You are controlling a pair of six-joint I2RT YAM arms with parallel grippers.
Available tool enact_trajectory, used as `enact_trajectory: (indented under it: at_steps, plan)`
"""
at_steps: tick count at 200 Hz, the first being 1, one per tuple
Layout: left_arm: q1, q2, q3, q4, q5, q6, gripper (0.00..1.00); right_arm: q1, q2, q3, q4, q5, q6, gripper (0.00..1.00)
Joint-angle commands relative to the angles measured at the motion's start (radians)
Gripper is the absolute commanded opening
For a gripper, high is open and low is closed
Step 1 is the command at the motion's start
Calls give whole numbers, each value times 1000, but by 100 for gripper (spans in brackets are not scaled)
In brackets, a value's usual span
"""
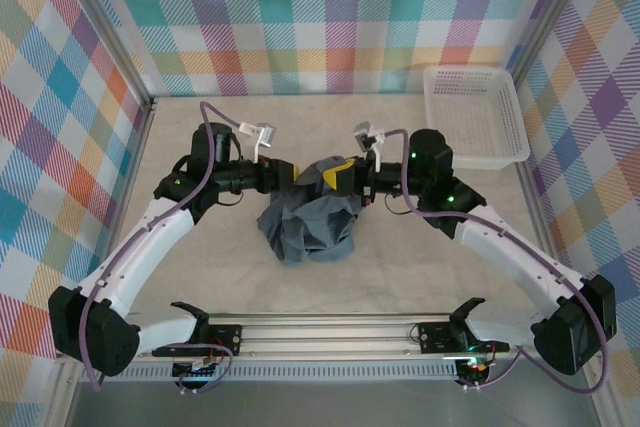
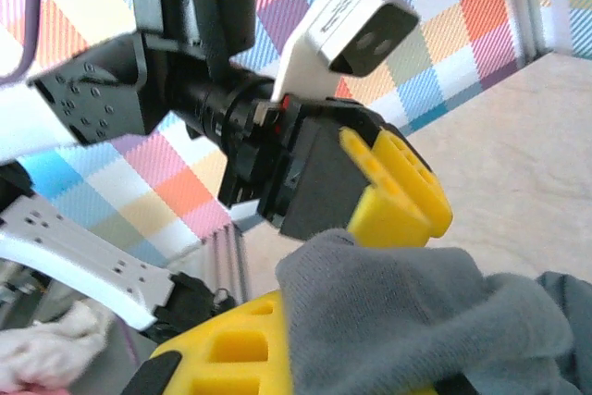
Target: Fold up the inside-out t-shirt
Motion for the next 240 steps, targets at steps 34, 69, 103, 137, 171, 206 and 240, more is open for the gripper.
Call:
enact_trajectory:
  at_steps: [34,69,103,137,171,206,240]
  plan:
    - [1,-213,-57,-100,-1,238,59,-30,74,33,49,-156,129,0]
    - [-99,-157,-9,-238,-169,366,69,-30,96,67,6,-178,120,0]
    - [-186,-82,0,-175,-386,399,86,-30,104,84,0,-189,132,0]
    - [-229,-12,-9,-68,-585,412,86,-30,107,90,2,-195,143,0]
    - [-251,6,6,45,-773,373,67,-30,116,93,-18,-212,150,0]
    - [-250,-80,28,99,-639,335,0,-35,120,111,-136,-155,143,3]
    - [-189,-152,59,69,-486,210,0,-143,109,7,-140,-65,208,10]
